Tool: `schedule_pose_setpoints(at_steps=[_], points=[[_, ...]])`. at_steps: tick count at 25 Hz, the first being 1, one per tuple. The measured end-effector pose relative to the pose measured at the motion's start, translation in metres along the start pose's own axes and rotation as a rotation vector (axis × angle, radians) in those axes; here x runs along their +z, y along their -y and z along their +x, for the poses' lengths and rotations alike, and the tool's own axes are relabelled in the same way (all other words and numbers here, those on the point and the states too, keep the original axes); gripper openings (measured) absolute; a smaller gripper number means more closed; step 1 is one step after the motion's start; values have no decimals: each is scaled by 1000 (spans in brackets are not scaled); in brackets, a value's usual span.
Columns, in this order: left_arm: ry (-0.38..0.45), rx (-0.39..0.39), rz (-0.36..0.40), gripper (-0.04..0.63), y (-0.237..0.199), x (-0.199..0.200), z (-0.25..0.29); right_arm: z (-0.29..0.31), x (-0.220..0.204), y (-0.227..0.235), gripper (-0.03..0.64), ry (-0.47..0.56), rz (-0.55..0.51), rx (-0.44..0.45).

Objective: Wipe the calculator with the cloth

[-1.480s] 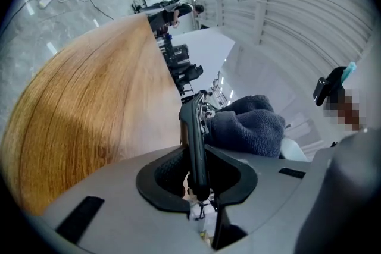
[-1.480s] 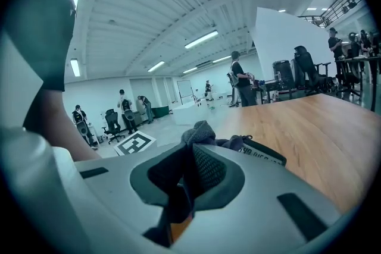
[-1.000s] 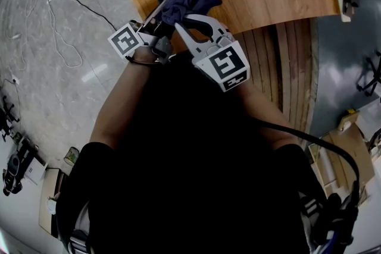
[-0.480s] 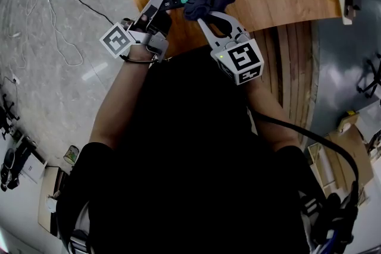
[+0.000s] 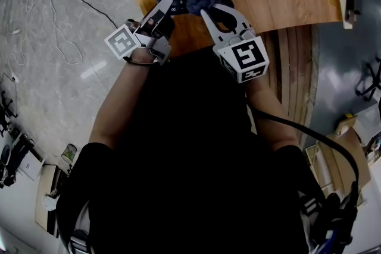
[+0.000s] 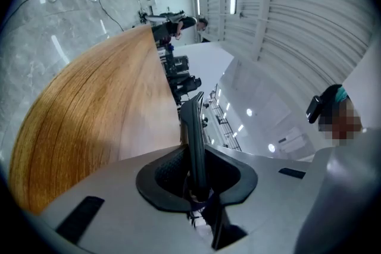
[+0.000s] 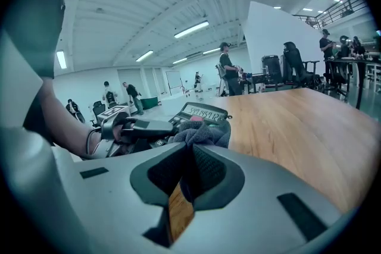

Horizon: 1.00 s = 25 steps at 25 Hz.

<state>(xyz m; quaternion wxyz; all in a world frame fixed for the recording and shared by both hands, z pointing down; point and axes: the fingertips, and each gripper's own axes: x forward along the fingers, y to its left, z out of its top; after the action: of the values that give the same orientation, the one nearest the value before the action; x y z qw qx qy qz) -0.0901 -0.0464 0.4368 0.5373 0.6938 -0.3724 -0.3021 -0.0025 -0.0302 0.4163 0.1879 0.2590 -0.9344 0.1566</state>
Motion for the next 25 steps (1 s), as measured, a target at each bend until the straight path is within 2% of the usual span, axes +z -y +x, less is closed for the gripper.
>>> schedule_pose_setpoints(at_steps=[5,9,13,19,25], points=[[-77,-22,29,72,6,-20,-1,7,29,31,37,42,-18,-75],[-85,-27,20,72,9,-28,-2,4,53,57,37,96,-17,-142],[-79,-18,23,72,8,-29,-4,9,74,61,37,133,-21,-151],[-50,2,20,72,5,-20,-7,4,79,20,37,141,-45,-52],[7,3,7,72,2,-9,1,-2,49,-29,37,102,-42,112]])
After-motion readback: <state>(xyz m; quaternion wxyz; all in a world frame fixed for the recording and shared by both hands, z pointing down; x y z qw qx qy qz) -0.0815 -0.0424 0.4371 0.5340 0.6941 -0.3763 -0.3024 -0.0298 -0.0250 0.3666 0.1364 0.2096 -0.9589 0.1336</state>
